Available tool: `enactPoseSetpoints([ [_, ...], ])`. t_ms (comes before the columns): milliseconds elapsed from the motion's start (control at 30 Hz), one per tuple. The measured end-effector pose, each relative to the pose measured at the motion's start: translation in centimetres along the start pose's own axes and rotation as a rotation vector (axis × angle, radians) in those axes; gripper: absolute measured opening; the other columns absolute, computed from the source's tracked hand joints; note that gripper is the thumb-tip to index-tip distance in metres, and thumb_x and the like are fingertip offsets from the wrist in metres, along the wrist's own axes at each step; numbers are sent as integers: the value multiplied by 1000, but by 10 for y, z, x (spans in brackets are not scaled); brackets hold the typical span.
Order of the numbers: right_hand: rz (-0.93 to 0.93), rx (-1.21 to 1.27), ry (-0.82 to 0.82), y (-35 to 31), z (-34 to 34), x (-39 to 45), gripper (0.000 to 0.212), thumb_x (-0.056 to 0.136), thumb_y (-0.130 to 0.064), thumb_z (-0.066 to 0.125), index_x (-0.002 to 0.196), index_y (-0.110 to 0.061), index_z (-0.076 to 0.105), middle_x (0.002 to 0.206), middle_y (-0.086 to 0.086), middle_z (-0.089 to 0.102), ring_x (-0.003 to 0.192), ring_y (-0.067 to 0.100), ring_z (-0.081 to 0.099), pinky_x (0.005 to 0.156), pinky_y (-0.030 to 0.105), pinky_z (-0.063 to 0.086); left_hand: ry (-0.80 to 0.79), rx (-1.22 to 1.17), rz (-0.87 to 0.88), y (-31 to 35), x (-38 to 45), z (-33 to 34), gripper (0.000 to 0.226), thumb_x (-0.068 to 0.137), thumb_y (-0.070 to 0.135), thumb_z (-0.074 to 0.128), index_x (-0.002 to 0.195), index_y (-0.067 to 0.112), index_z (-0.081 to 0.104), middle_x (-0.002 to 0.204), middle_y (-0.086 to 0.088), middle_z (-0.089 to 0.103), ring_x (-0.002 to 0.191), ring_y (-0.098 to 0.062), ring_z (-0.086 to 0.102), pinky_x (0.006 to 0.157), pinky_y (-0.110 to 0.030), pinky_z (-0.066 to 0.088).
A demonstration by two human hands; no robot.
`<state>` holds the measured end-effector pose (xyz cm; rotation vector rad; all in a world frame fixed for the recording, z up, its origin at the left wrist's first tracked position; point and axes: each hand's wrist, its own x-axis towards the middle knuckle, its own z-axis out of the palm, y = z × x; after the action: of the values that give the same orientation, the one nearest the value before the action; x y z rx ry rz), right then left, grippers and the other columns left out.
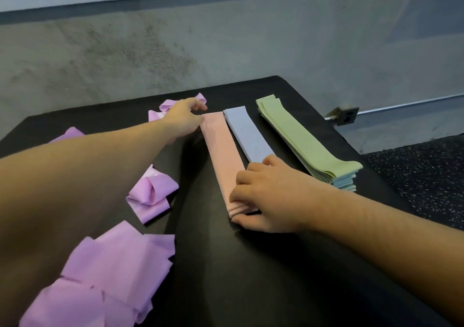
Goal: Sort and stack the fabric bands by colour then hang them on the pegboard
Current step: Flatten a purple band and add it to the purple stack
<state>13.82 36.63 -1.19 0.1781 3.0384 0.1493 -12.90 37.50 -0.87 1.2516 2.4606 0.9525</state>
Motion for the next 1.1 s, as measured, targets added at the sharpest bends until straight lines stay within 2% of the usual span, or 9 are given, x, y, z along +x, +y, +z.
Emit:
enactPoseSetpoints([
  [67, 31, -3, 22, -2, -5, -1, 55, 98, -68, 32, 135, -35, 54, 133, -7, 52, 120, 16, 47, 107, 43, 37, -18, 31, 43, -2, -21, -11, 28, 99, 16, 60, 126, 19, 67, 124, 3, 61, 111, -10, 52, 89, -18, 24],
  [167, 77, 47, 65, -8, -13, -3, 56, 96, -72, 31, 138, -40, 49, 138, -9, 47, 124, 14, 43, 107, 40, 36, -104, 54, 128, -13, -54, -25, 23, 99, 14, 58, 119, 17, 68, 116, 6, 64, 106, -9, 57, 85, -14, 39],
  [400, 145, 151, 138, -25, -26, 12, 37, 100, -53, 44, 135, -42, 52, 137, -12, 52, 127, 11, 43, 107, 36, 36, -279, 280, 262, -77, -119, -50, 28, 97, 39, 63, 123, 28, 66, 125, 11, 60, 117, -8, 55, 105, -27, 41],
  [533, 177, 227, 205, -33, -28, 50, 30, 97, -42, 52, 125, -36, 62, 124, -8, 59, 116, 16, 51, 100, 39, 44, -216, 449, 288, -112, -137, -65, 39, 89, 62, 59, 112, 32, 70, 113, 11, 61, 106, -11, 57, 93, -33, 45],
  [700, 251, 330, 160, -32, -26, 122, 28, 96, -33, 54, 121, -30, 66, 114, -5, 58, 109, 16, 56, 95, 33, 48, -5, 540, 295, -153, -133, -90, 20, 95, 41, 62, 102, 26, 73, 107, 5, 61, 94, -19, 58, 68, -32, 35],
  [767, 267, 328, 179, -30, -24, 154, 28, 95, -31, 54, 119, -29, 67, 112, -5, 57, 111, 17, 54, 98, 35, 48, 138, 609, 355, -179, -125, -95, 25, 90, 45, 57, 100, 28, 71, 125, 0, 58, 110, -28, 56, 82, -36, 36],
  [867, 283, 306, 181, -26, -20, 198, 31, 94, -26, 54, 123, -27, 66, 126, -1, 59, 115, 21, 53, 100, 36, 45, 131, 520, 373, -200, -118, -93, 42, 85, 46, 44, 122, 36, 62, 155, 1, 40, 142, -23, 32, 114, -44, 20],
  [933, 298, 302, 179, -20, -16, 229, 35, 93, -22, 55, 127, -24, 64, 132, 1, 58, 117, 24, 55, 96, 37, 46, 39, 369, 373, -203, -114, -90, 58, 84, 45, 33, 134, 38, 61, 156, 7, 43, 140, -15, 37, 115, -39, 26],
  [1100, 415, 359, 197, 6, -1, 295, 53, 92, -14, 51, 144, -25, 47, 143, 8, 51, 118, 32, 56, 89, 38, 47, 70, 271, 319, -204, -107, -86, 66, 83, 46, 19, 123, 37, 71, 149, 16, 52, 134, -2, 42, 115, -31, 33],
])
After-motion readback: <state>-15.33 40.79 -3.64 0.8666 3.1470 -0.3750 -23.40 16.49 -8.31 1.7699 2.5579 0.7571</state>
